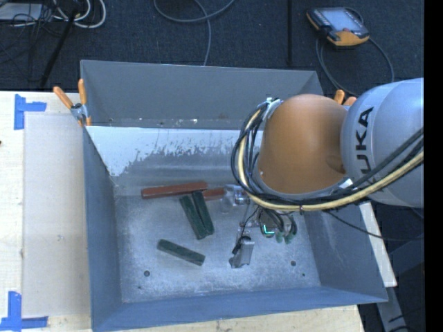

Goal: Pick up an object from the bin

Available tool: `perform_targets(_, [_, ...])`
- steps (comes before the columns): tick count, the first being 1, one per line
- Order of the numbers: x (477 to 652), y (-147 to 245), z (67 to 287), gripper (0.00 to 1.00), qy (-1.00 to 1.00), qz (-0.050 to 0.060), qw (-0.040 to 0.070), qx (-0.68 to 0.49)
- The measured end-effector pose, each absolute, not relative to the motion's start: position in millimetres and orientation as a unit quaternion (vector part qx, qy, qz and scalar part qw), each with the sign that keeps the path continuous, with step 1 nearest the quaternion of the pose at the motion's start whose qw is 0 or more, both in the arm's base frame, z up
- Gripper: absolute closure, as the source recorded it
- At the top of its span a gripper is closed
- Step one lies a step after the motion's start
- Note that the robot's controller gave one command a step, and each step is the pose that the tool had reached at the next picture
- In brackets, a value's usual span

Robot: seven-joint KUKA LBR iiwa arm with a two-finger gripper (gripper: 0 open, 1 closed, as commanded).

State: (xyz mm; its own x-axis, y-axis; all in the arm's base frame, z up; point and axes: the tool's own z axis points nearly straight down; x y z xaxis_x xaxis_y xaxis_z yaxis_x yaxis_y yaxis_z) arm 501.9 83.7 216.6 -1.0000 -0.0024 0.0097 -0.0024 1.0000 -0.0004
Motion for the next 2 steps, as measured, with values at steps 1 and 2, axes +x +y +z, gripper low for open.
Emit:
perform_targets(1, [503.6,83.2,220.5,0.0,-1.0,0.0,0.001,0.0])
perform_targets(2, [504.0,107.3,163.2,0.0,-0.999,0.0,-0.001,-0.052])
